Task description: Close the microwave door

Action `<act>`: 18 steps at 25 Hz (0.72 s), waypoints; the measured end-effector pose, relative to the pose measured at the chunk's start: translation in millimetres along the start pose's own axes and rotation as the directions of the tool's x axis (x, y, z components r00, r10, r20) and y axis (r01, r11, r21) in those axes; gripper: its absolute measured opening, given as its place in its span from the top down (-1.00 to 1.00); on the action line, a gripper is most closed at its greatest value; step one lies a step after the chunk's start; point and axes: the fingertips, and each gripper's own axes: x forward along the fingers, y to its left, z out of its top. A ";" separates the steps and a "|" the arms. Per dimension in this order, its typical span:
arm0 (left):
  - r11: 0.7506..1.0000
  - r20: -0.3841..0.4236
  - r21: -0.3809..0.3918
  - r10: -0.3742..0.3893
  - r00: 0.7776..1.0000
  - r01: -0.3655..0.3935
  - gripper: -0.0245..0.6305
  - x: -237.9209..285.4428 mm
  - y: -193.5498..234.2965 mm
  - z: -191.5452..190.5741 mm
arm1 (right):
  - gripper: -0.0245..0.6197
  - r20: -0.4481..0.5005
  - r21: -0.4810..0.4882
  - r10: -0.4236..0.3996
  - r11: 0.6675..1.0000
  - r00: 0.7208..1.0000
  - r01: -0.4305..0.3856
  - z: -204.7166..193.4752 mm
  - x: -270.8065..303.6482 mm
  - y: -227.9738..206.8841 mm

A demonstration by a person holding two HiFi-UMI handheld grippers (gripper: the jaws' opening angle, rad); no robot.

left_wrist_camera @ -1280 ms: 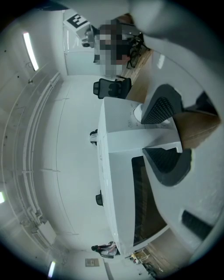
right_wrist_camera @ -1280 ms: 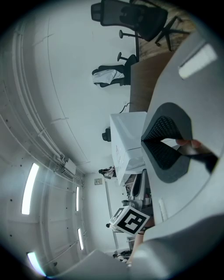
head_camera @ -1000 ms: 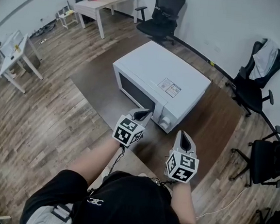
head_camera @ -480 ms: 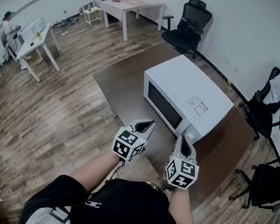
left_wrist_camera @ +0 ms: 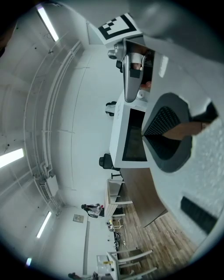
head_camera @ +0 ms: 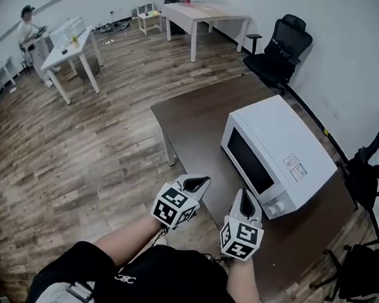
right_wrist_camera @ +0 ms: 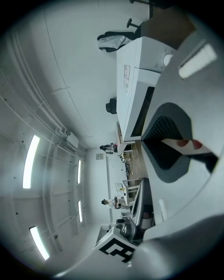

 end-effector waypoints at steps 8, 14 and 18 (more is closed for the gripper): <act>0.999 -0.005 -0.026 0.022 1.000 -0.022 0.89 -6.0 29.7 -4.8 | 0.91 -0.006 -0.002 0.008 1.000 1.000 -0.008 1.4 13.2 19.3; 0.999 -0.013 -0.024 0.021 1.000 -0.022 0.89 -7.0 33.2 -9.7 | 0.91 -0.019 -0.013 -0.001 1.000 1.000 0.001 -1.7 15.2 22.5; 1.000 -0.015 -0.014 0.019 1.000 -0.020 0.89 -6.3 30.9 -11.2 | 0.91 -0.022 -0.015 -0.005 1.000 1.000 0.005 -2.8 15.5 21.3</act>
